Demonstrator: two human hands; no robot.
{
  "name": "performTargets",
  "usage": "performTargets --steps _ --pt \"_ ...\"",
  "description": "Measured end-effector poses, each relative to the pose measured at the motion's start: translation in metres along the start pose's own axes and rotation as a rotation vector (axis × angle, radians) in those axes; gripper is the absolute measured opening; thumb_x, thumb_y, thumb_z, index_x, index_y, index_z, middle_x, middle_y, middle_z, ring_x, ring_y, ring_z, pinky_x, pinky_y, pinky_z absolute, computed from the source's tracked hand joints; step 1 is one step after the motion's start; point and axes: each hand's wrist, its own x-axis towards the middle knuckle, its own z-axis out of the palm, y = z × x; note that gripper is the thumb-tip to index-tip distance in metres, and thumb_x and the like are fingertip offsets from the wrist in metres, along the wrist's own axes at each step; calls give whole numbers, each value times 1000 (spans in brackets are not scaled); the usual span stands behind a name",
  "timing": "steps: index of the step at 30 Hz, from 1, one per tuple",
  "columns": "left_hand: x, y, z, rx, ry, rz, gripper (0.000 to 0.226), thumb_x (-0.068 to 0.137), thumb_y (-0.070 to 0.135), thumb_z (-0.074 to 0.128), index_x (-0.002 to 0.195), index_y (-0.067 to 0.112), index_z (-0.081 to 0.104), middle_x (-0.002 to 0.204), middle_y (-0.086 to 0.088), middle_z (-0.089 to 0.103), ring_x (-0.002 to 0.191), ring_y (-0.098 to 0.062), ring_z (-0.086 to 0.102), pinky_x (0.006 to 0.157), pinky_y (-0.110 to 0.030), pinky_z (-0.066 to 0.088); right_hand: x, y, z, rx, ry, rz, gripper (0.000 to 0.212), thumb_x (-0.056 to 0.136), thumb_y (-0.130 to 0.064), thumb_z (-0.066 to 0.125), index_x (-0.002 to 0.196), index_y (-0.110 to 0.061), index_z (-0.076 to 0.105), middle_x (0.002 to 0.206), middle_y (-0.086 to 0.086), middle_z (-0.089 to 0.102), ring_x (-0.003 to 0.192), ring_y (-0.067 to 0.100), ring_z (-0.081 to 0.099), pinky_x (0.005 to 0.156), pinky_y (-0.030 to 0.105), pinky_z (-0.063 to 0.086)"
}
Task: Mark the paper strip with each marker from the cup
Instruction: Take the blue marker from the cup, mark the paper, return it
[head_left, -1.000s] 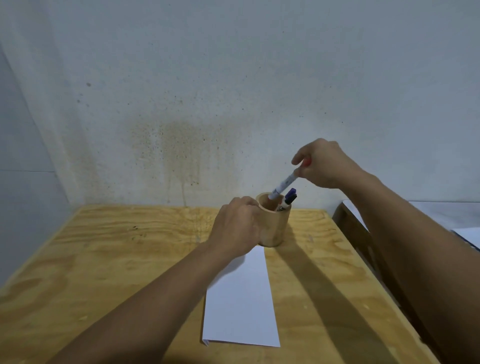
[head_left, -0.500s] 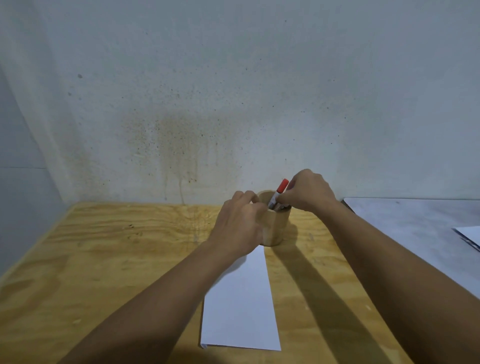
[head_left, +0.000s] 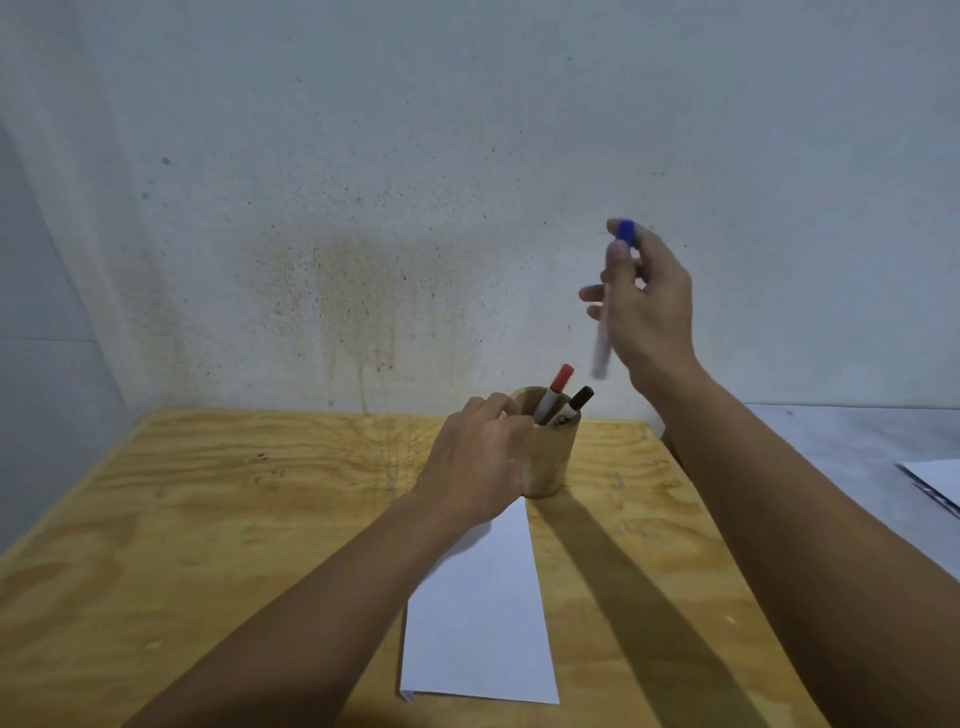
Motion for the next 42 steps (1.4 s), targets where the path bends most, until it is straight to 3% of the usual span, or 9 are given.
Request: performTargets --steps 3,7,15,20,27,30,33,38,42 --pt "-2 -3 1 -40 -17 -13 43 77 9 59 120 15 60 124 -3 55 107 -23 51 81 -34 46 -1 -12 -8 21 -33 -7 39 101 -31 52 138 -20 54 93 -3 59 61 10 60 55 23 54" --pt "0 -7 6 -198 30 -82 38 77 13 66 115 13 64 117 1 56 108 -15 52 89 -31 47 -13 -7 -17 -23 -103 69 30 91 -32 67 112 -13 56 93 9 68 58 8 68 52 27 52" --pt "18 2 12 -522 124 -378 57 67 21 81 120 14 60 124 -2 61 116 -17 54 90 -25 40 -32 3 -38 -36 -209 296 34 80 7 68 109 -10 62 95 13 69 67 18 72 54 18 55" --pt "20 -1 18 -555 166 -394 48 66 23 82 111 13 68 112 -1 70 101 -11 62 85 -28 50 -36 -1 -55 41 -275 317 19 95 -1 58 111 -9 60 104 17 67 72 23 76 51 31 59" --pt "21 -4 16 -558 140 -395 50 67 24 81 113 15 66 116 -1 68 106 -14 61 90 -33 51 -40 -10 -65 505 -377 623 36 96 13 35 107 6 68 113 31 67 80 35 76 62 34 63" --pt "22 -3 8 -534 144 -395 52 71 24 78 119 15 61 124 0 62 114 -16 55 94 -29 44 -46 -6 -63 678 -479 644 40 83 24 43 108 6 69 107 31 67 83 32 75 68 33 63" --pt "25 -1 -12 -696 200 -411 46 75 19 74 119 15 61 123 1 63 109 -13 58 84 -25 47 -55 3 -57 717 -579 574 44 69 16 60 110 2 70 94 24 69 83 27 74 73 32 62" --pt "20 3 -48 -1151 60 -393 30 84 3 64 113 10 66 107 -9 71 96 -22 69 81 -35 59 -64 7 -34 721 -601 576 37 84 -13 61 118 0 64 81 13 69 73 19 70 71 35 63" --pt "8 -6 -54 -1176 76 -370 18 81 -3 65 97 2 70 85 -14 72 73 -23 70 72 -32 61 -71 7 -15 578 -579 560 36 85 -26 62 113 -4 68 75 9 63 61 13 62 54 27 57"
